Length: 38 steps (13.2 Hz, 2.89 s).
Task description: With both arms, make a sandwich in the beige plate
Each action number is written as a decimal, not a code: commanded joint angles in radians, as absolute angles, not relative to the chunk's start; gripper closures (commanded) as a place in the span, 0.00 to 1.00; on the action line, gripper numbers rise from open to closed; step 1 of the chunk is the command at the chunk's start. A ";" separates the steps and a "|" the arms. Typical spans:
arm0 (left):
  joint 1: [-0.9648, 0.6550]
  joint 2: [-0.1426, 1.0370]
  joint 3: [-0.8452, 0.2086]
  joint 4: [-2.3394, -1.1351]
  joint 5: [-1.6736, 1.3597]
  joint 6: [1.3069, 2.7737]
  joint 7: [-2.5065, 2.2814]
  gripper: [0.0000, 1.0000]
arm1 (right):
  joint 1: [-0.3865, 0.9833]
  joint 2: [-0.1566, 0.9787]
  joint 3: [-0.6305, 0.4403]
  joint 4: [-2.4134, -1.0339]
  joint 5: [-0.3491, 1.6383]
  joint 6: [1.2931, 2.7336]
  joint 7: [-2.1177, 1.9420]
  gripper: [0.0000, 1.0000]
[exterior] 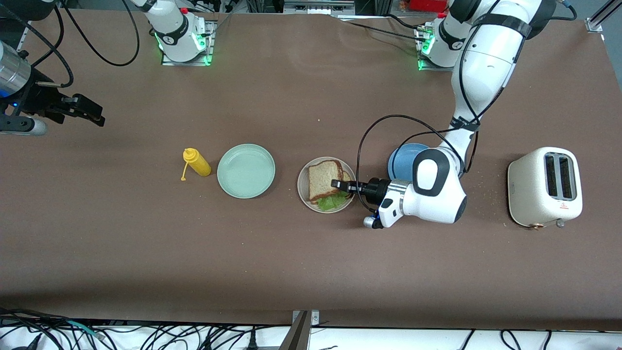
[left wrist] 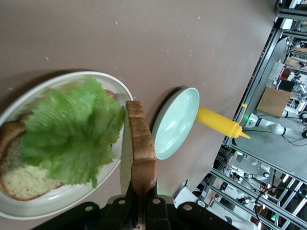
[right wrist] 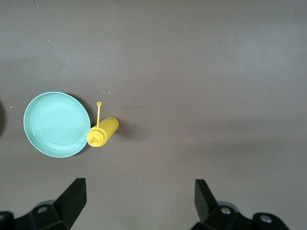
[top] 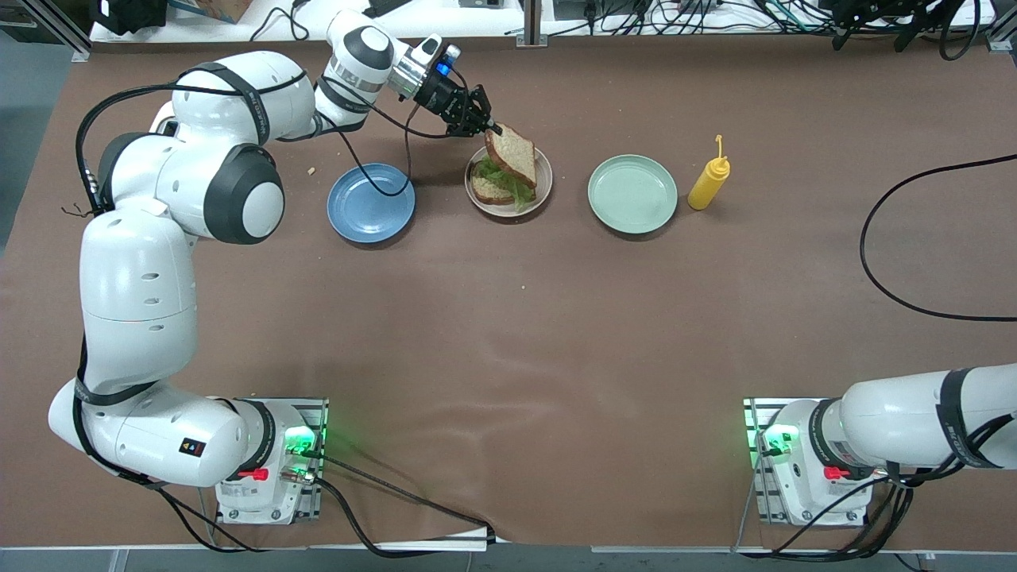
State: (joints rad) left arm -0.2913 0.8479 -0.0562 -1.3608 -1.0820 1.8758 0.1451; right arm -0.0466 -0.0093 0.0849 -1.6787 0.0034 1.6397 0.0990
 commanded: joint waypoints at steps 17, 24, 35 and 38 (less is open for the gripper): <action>-0.170 0.712 0.021 -1.396 -0.654 1.871 0.063 0.00 | -0.058 -0.031 0.092 -1.697 0.017 1.638 0.095 0.00; -0.094 0.614 0.021 -1.404 -0.198 1.749 0.006 0.00 | -0.058 -0.032 0.092 -1.697 0.017 1.638 0.089 0.00; -0.040 0.329 0.023 -1.529 0.032 1.605 -0.072 0.00 | -0.058 -0.029 0.092 -1.697 0.018 1.644 0.089 0.00; -0.041 0.261 0.017 -1.539 0.032 1.566 -0.086 0.00 | -0.058 -0.031 0.092 -1.697 0.012 1.644 0.089 0.00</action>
State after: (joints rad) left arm -0.0382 0.3338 0.0265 -1.4836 -0.0005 1.5818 -0.0616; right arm -0.0472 -0.0094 0.0850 -1.6791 0.0044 1.6401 0.0988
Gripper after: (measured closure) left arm 0.000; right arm 0.000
